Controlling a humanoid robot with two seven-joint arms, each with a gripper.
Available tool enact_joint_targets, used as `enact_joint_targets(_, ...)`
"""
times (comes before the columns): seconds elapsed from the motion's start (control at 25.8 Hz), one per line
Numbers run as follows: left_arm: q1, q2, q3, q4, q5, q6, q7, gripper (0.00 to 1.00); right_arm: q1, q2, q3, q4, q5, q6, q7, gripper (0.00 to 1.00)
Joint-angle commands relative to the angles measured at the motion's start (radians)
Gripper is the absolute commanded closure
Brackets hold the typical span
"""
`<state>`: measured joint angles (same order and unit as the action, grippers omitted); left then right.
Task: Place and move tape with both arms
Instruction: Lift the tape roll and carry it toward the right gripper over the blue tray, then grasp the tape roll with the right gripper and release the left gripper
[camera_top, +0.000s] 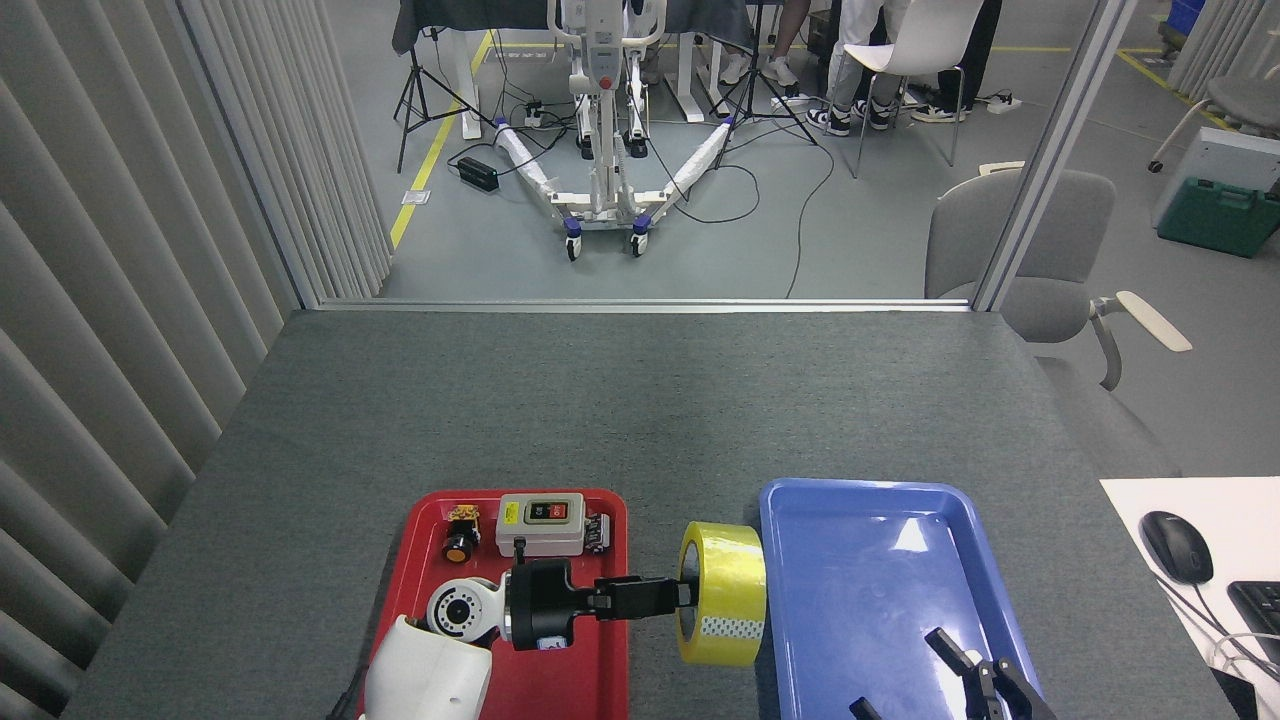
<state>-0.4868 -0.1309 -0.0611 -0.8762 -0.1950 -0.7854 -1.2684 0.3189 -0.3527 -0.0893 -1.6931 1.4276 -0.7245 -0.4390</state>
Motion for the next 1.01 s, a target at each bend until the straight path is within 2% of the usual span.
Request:
enact_joint_targets(0.0,0.001,0.001,-0.003,-0.001,-0.003,0.0,0.001,1.0,-0.006,-0.022,0.01,-0.014,-0.001,-0.061,-0.026,0.0)
enact_joint_targets(0.16,0.031,-0.001,-0.009,-0.007,-0.009,0.0,-0.002,1.0,-0.011,-0.028,0.048,-0.017,0.002,-0.061,-0.023,0.0)
enact_joint_targets(0.35,0.036,-0.001,-0.049,-0.009,-0.011,0.0,0.0,1.0,-0.057,-0.045,0.126,-0.011,0.007,-0.061,-0.02,0.0)
enact_joint_targets(0.54,0.037,-0.001,-0.085,-0.015,-0.011,0.0,0.001,1.0,-0.092,-0.048,0.267,0.004,0.017,-0.061,-0.02,0.0)
enact_joint_targets(0.97,0.04,-0.003,-0.144,-0.05,-0.006,0.0,0.02,1.0,-0.081,-0.045,0.287,0.02,0.017,-0.061,-0.02,0.0)
